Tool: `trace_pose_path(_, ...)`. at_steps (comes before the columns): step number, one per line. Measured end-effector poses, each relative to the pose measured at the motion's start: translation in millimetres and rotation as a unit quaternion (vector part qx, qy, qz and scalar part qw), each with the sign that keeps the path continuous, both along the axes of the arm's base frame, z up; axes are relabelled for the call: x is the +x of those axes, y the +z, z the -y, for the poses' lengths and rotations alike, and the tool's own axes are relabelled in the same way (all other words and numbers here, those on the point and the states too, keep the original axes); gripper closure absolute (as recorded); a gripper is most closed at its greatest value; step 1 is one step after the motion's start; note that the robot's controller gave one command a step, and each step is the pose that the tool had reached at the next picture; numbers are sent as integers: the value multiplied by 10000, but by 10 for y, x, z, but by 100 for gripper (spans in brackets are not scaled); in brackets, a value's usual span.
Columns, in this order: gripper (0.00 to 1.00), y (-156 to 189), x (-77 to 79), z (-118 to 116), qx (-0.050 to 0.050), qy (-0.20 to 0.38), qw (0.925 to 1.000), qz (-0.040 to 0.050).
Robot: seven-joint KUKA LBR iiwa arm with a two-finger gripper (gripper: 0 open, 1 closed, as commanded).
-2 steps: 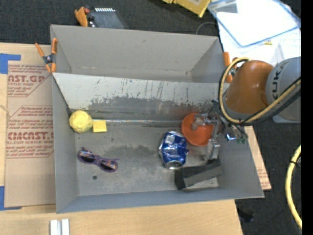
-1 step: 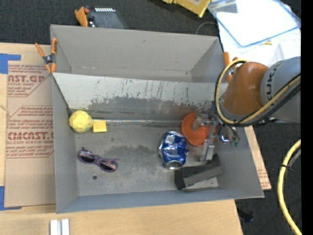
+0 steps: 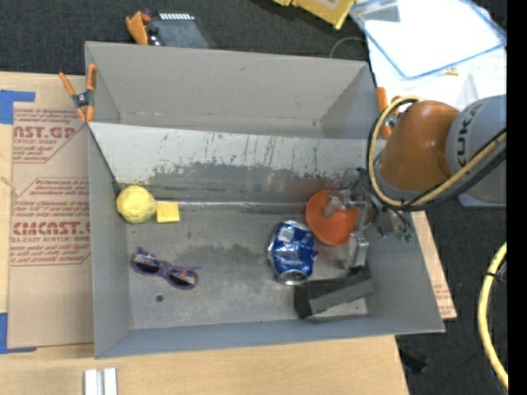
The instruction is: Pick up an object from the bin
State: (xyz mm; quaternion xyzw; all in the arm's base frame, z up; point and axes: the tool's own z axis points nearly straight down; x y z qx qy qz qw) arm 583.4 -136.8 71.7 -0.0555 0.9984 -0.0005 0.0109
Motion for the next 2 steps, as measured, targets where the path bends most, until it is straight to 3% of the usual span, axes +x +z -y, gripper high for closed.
trace_pose_path(1, 100, -58, -13, -41, 11, -621, 9981, -30)
trace_pose_path(2, 100, -55, -13, -41, 11, -620, 9981, -29)
